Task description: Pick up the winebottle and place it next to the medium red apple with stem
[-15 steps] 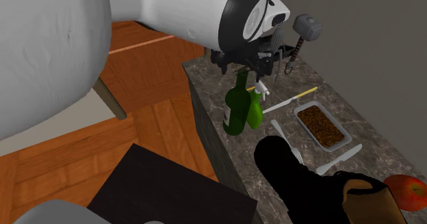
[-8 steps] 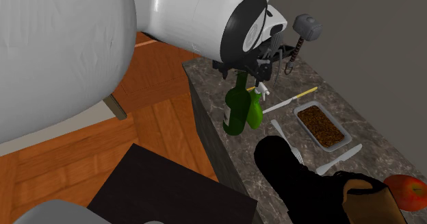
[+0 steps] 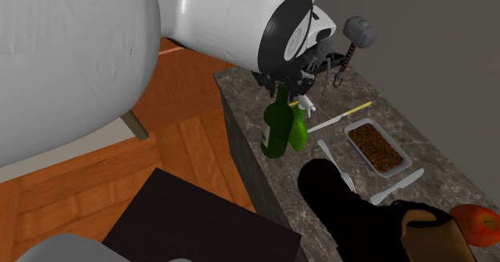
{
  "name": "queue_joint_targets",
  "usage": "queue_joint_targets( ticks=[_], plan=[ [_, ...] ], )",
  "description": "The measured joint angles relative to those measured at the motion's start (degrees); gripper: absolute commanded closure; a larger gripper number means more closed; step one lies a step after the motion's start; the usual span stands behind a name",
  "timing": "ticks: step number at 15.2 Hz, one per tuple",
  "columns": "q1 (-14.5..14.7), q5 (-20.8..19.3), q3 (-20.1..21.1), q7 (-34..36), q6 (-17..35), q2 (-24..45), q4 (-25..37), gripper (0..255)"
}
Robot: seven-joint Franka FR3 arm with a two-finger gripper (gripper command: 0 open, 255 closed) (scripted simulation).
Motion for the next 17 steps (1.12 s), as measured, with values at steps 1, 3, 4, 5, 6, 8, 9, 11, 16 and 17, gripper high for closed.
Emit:
queue_joint_targets(
  ticks=[1, 3, 4, 5, 6, 8, 9, 11, 16, 17],
  plan=[
    [0.0, 0.0, 0.0, 0.0, 0.0, 0.0, 0.0, 255],
    [0.0, 0.0, 0.0, 0.0, 0.0, 0.0, 0.0, 255],
    [0.0, 0.0, 0.0, 0.0, 0.0, -0.01, 0.0, 255],
    [0.0, 0.0, 0.0, 0.0, 0.0, -0.01, -0.01, 255],
    [0.0, 0.0, 0.0, 0.0, -0.01, -0.02, -0.01, 255],
    [0.0, -0.01, 0.02, 0.0, -0.39, -0.21, 0.16, 255],
    [-0.03, -0.02, 0.01, -0.07, -1.08, -0.63, 0.42, 255],
    [-0.02, 0.01, 0.09, -0.09, -2.57, -1.15, 1.39, 255],
    [0.1, 0.15, 0.38, -0.04, -6.62, -2.3, 4.3, 255],
    [0.09, 0.16, 0.39, -0.11, -7.5, -2.61, 4.87, 255]
  ],
)
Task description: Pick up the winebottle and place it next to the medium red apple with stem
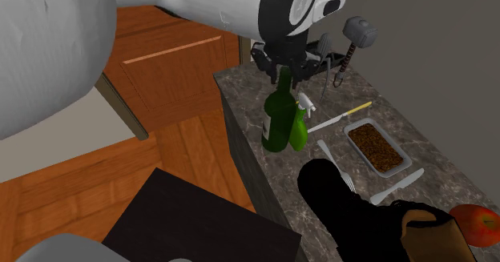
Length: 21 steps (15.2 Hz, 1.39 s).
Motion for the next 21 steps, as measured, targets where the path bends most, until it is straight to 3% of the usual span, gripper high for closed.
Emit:
queue_joint_targets(
  ticks=[21],
  plan=[
    [0.32, 0.63, 0.62, -0.55, -16.21, -1.05, 15.15, 255]
  ],
)
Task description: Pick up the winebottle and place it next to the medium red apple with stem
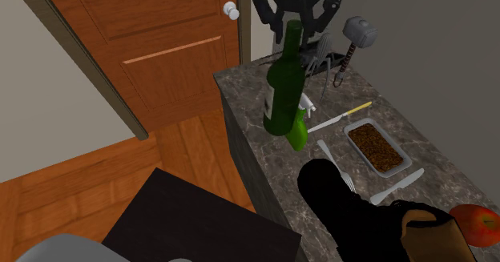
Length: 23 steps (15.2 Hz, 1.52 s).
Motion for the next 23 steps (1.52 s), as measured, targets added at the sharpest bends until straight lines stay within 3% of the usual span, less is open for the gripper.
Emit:
queue_joint_targets(
  ticks=[23],
  plan=[
    [0.31, 0.76, 0.17, -1.04, -17.92, 4.93, 22.85, 255]
  ],
)
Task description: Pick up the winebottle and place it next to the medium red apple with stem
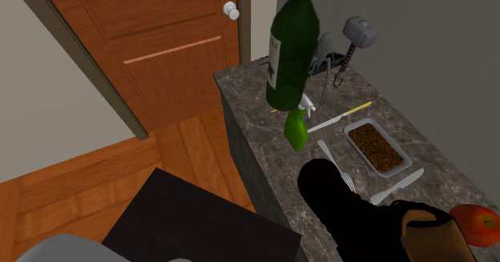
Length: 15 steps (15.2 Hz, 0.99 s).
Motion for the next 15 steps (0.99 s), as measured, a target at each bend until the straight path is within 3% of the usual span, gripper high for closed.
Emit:
queue_joint_targets(
  ticks=[15],
  plan=[
    [0.02, 0.88, -0.48, -1.19, -13.4, 8.11, 21.51, 255]
  ],
)
